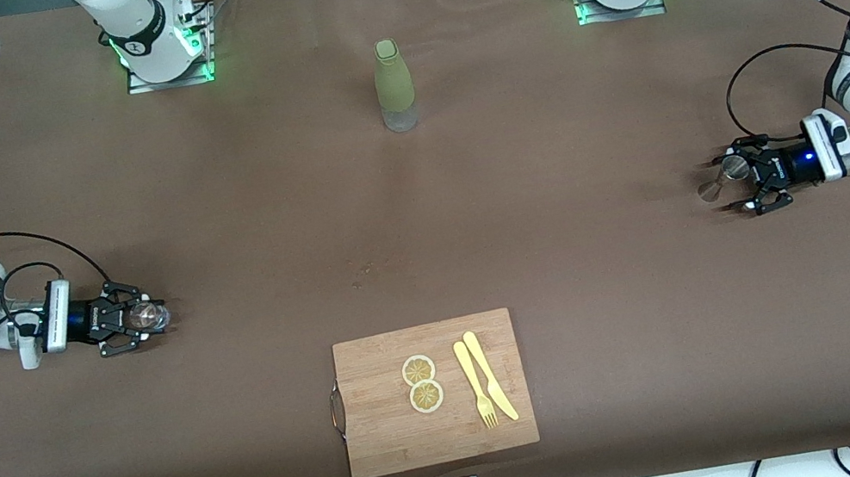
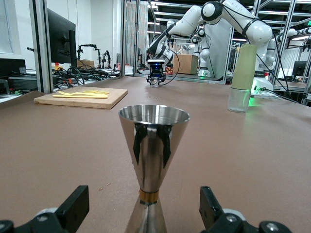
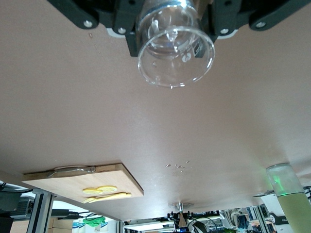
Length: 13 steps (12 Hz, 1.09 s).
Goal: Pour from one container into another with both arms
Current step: 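Grasp the beaker with the right gripper while the left gripper grasps the jigger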
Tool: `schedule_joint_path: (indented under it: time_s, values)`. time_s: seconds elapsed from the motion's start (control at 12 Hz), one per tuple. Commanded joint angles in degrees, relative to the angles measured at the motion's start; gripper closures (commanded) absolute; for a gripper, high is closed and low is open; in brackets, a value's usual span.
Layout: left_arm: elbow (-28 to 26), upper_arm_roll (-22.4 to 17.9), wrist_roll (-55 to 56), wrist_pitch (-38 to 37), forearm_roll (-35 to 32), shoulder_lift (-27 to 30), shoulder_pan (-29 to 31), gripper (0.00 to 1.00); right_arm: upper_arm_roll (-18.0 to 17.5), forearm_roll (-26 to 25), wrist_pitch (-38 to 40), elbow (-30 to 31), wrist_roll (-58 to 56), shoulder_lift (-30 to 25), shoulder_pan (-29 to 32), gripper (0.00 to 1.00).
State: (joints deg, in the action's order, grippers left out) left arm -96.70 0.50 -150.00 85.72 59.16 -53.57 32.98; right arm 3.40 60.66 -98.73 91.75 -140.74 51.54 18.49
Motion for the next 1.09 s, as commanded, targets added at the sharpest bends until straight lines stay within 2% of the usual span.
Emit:
schedule_joint_path:
  time_s: [0.0, 0.25, 0.33, 0.42, 0.67, 0.84, 1.0]
  values:
    - [-0.6, -0.4, -3.0, 0.7, 2.1, -0.6, -1.0, 0.0, -0.1, 0.2, -1.1, -0.7, -0.5, 0.2, -0.3, 0.55]
    - [-1.7, -0.5, -3.0, 0.8, 3.9, -0.6, -2.6, 0.0, -0.1, 0.0, -1.2, -0.7, -0.4, 0.0, -0.7, 0.64]
    - [-2.0, -0.4, -3.1, 0.7, 4.3, -0.6, -2.8, 0.0, -0.1, 0.0, -1.2, -0.8, -0.2, 0.0, -1.0, 0.74]
    - [-2.0, -0.4, -3.2, 0.8, 4.4, -0.6, -3.3, 0.0, -0.1, 0.0, -1.9, -0.8, 0.2, -0.3, -1.5, 0.77]
    - [-2.0, -0.4, -4.6, 0.7, 5.2, -0.6, -3.4, 0.02, -0.1, -0.2, -4.4, -0.4, 1.2, -2.8, -3.7, 0.77]
    - [-2.0, -0.4, -4.7, 0.5, 5.2, -0.7, -3.4, 0.16, -0.1, -1.9, -5.8, -0.3, 4.2, -4.8, -5.6, 0.77]
    - [-2.0, -0.4, -4.7, 0.3, 5.2, -0.7, -3.4, 0.5, -0.1, -2.5, -7.6, -0.3, 6.9, -5.9, -7.5, 0.77]
